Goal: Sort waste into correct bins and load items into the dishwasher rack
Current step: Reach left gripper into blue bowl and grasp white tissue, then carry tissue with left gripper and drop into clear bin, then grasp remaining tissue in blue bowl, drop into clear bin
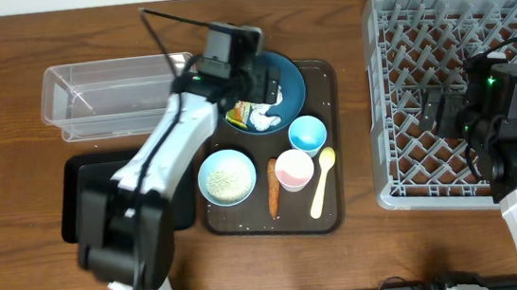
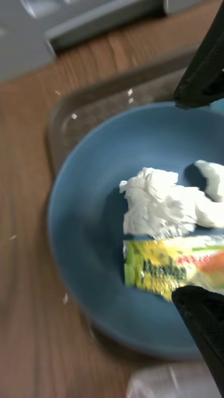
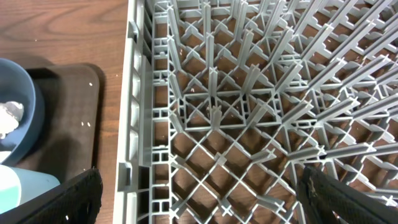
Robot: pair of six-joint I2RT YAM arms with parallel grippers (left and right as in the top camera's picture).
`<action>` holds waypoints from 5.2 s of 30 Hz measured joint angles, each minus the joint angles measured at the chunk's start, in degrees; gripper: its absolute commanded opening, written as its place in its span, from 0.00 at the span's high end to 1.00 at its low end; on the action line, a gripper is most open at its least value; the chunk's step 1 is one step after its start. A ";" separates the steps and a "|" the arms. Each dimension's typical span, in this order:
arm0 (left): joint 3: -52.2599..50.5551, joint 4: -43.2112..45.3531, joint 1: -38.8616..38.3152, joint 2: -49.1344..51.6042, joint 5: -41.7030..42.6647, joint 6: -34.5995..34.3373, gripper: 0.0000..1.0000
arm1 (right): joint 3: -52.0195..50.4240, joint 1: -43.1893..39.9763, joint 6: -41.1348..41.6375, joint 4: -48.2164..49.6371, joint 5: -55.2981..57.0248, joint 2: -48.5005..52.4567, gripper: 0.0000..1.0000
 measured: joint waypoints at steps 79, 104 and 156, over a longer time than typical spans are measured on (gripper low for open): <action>0.15 -9.44 17.16 -12.17 -8.98 -0.90 0.49 | 0.00 0.00 0.02 -1.88 0.00 0.00 0.01; 0.13 -10.05 -1.36 4.61 0.22 -0.85 0.41 | 0.00 0.00 0.02 -1.88 0.00 0.00 0.01; 0.17 -9.20 15.54 -9.35 -15.78 -0.66 0.47 | 0.00 0.00 0.02 -2.08 0.00 0.00 0.01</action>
